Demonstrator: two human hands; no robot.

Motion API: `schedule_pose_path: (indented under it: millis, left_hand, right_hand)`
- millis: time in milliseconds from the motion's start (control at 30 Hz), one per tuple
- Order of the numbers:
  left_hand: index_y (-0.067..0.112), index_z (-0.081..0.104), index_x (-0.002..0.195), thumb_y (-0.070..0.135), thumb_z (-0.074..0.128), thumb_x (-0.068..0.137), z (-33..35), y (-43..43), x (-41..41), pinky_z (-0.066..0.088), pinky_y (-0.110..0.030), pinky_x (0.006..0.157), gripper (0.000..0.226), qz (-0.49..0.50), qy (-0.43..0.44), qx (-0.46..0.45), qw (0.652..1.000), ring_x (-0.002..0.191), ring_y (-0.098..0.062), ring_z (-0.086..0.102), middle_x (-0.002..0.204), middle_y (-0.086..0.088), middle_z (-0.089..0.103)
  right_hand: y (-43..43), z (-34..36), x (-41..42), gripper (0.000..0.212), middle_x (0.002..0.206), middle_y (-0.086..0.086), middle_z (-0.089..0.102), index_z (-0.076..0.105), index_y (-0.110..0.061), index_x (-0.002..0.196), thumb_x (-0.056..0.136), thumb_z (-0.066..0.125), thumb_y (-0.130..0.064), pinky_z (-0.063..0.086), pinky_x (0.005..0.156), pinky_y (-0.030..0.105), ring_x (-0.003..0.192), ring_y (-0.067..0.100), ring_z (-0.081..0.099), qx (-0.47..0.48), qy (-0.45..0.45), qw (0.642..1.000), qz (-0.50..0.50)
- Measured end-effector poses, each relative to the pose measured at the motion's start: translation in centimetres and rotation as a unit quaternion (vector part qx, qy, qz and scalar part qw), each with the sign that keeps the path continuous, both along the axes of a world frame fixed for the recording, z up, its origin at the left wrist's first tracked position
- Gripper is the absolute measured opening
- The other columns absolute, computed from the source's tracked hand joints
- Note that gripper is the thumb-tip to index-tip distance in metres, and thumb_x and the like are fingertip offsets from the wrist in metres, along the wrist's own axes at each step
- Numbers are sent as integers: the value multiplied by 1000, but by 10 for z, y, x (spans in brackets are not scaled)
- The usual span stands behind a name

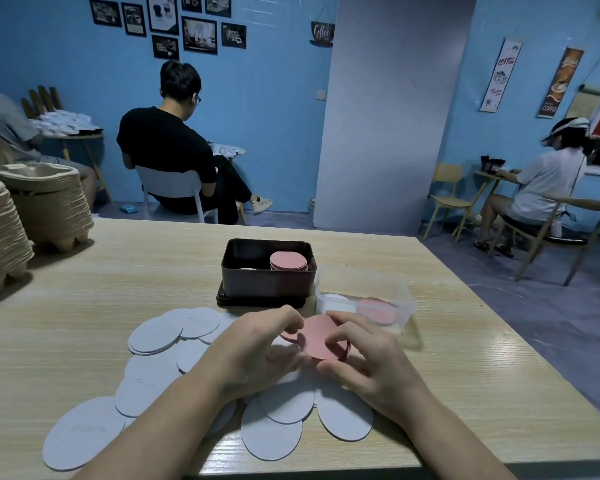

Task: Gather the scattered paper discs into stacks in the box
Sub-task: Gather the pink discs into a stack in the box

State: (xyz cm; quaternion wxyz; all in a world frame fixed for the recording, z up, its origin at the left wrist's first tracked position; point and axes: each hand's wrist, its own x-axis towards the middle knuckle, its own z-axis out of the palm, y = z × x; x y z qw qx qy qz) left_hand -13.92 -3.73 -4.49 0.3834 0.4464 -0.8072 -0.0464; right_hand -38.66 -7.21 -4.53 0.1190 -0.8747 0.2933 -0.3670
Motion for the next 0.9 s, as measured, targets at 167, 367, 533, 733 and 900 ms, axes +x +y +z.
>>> schedule_pose_path:
  millis: [167,367,533,733,900]
  left_hand:
    - [26,57,108,44,68,91,-4,-3,-4,59,-38,78,28,-13,-3,4,1000,97,-10,70,106,11,74]
    - [27,56,108,41,76,88,-5,-5,-4,58,-38,74,32,-16,-20,6,1000,92,-13,69,102,10,72]
    - [29,61,106,47,64,88,1,3,-1,55,-35,76,25,26,-30,17,999,92,-5,63,100,17,67]
    - [29,65,102,47,44,93,1,-8,-3,52,-36,82,29,113,-97,22,989,101,-12,58,109,17,64]
    - [32,73,113,62,31,88,-1,-8,-2,48,-34,97,57,135,-102,95,981,121,-12,56,130,16,64]
  right_hand:
    - [-2,-1,-1,36,136,-6,63,66,-22,100,83,80,-49,44,103,21,133,5,54,9,5,1000,6]
    - [-2,-2,3,33,135,-9,62,66,-29,100,77,83,-47,46,99,18,124,2,57,16,27,1000,-1]
    - [-1,-1,3,33,120,-11,63,63,-28,90,73,84,-47,45,90,14,109,6,60,17,29,999,-26]
    - [-3,-2,0,35,116,-14,62,63,-25,88,74,79,-53,37,91,7,114,5,58,31,34,997,-65]
    - [-3,-3,0,35,116,-17,60,62,-27,88,73,79,-53,40,93,12,116,5,56,40,32,996,-75]
